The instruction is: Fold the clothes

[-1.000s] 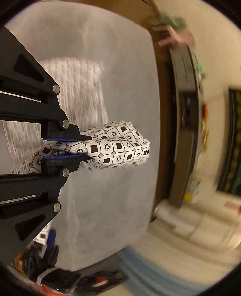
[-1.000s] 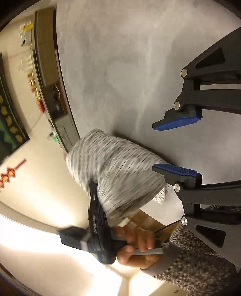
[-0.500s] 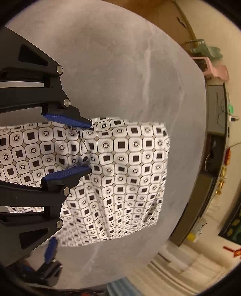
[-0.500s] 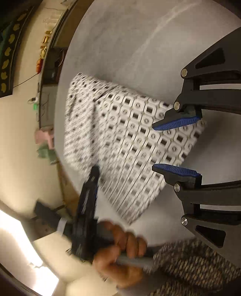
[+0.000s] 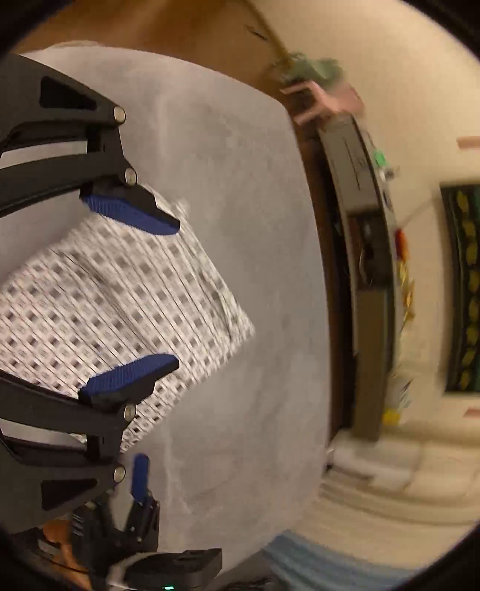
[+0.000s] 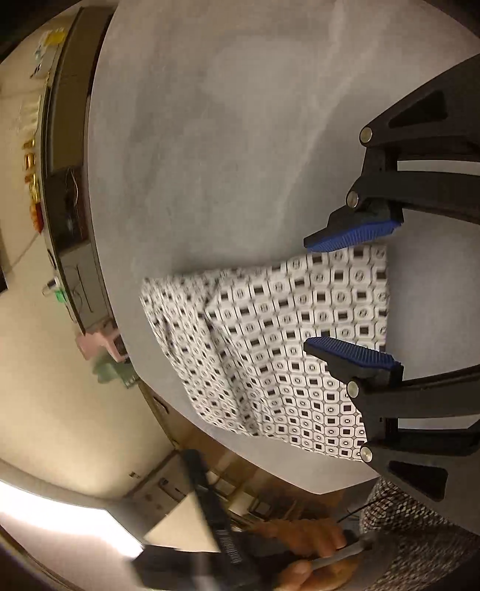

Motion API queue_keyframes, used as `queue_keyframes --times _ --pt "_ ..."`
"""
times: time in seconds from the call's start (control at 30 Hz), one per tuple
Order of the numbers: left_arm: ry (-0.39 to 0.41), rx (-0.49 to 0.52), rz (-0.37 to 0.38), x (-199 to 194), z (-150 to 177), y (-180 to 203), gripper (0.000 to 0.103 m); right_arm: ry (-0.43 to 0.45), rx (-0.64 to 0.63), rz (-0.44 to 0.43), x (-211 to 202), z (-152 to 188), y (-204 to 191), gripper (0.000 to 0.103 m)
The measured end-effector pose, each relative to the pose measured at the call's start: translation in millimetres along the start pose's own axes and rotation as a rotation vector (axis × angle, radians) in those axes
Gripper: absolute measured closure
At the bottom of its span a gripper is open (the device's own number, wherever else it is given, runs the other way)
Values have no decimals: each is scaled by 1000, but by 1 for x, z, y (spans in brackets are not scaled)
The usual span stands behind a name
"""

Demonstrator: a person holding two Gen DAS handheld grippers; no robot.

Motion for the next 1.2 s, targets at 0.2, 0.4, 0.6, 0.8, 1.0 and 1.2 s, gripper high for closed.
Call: queue_keyframes --times 0.2,0.4,0.6,0.8,1.0,1.2 --pt "-195 274 -54 108 -5 73 32 -22 -81 -15 18 5 -10 55" --pt "-275 361 -161 162 2 75 91 -34 -9 -38 13 3 11 98" --pt "-247 14 -135 159 -58 2 92 -79 11 -67 -5 18 12 102" --pt "-279 60 -113 153 -47 5 92 26 61 -61 -45 -14 37 99" --pt "-292 79 -59 156 -42 22 92 63 67 -2 -14 -85 61 33" --pt "-319 110 -53 163 -41 34 89 -71 28 -74 -1 -64 41 100"
Point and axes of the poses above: each gripper's, at about its wrist camera, not at the fingertips, and x roughly the way its jaws point, y to its right, z to its underside, the point moved 9 cm from there along x, roughly the way its jaws point, and after that the axes turned 9 degrees about y, right-handed, at the moved point
